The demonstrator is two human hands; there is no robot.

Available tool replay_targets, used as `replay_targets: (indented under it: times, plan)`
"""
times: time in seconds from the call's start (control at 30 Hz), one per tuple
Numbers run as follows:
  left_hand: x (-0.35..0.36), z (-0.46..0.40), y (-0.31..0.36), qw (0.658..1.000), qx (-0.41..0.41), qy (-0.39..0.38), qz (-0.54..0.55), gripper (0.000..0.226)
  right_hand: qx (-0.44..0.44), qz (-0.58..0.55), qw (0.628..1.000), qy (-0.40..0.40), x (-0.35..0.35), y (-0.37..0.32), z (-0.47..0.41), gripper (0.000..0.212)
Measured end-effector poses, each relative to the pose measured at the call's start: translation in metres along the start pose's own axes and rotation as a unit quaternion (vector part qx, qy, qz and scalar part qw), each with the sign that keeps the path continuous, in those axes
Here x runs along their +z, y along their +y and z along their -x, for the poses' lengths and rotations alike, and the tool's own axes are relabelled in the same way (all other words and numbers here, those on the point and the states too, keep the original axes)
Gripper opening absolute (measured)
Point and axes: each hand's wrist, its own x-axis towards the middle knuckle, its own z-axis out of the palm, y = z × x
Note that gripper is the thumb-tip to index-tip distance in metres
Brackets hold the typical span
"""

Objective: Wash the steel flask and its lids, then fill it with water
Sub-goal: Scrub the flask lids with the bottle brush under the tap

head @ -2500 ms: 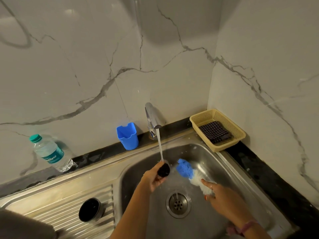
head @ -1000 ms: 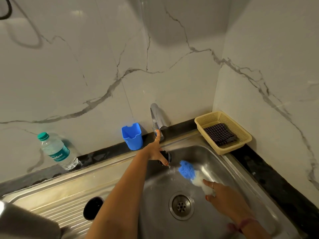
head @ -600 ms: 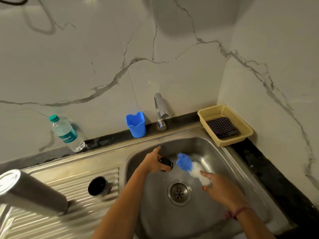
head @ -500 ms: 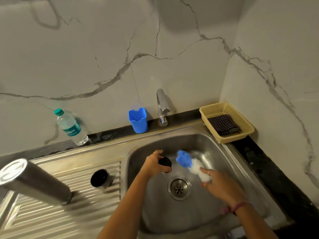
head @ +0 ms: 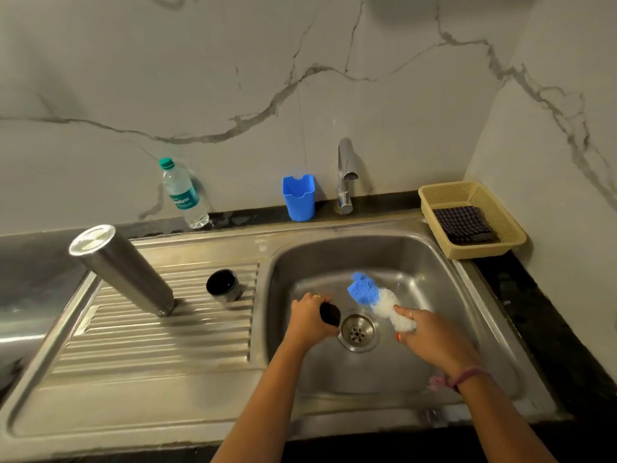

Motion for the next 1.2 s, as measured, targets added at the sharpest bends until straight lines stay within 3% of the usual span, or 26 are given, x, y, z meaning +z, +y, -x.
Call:
replay_targets:
  times: [0.5, 0.77, 0.9, 1.07, 1.2]
  plan:
    - [-0.013, 0.016, -0.016, 1.000, -0.001, 0.003, -0.030, 0.076, -0.023, 0.033, 0.999, -0.011, 0.008, -0.043, 0.005, 0.059]
    - [-0.052, 0.032, -0.061, 0.994, 0.044, 0.027, 0.092, 0.075, 0.006, 0.009, 1.000, 0.000, 0.038, -0.072, 0.003, 0.059]
    - [-0.077, 0.046, -0.096, 0.984, 0.066, 0.075, 0.148, 0.061, 0.022, -0.021, 0.999, 0.015, 0.055, -0.088, 0.006, 0.055]
    - [-0.096, 0.064, -0.132, 0.964, 0.032, 0.151, 0.217, 0.054, 0.027, -0.041, 0.998, 0.033, 0.076, -0.108, 0.013, 0.054]
    - [-0.108, 0.072, -0.151, 0.964, 0.011, 0.181, 0.192, 0.054, 0.026, -0.039, 0.998, 0.043, 0.091, -0.118, 0.022, 0.052]
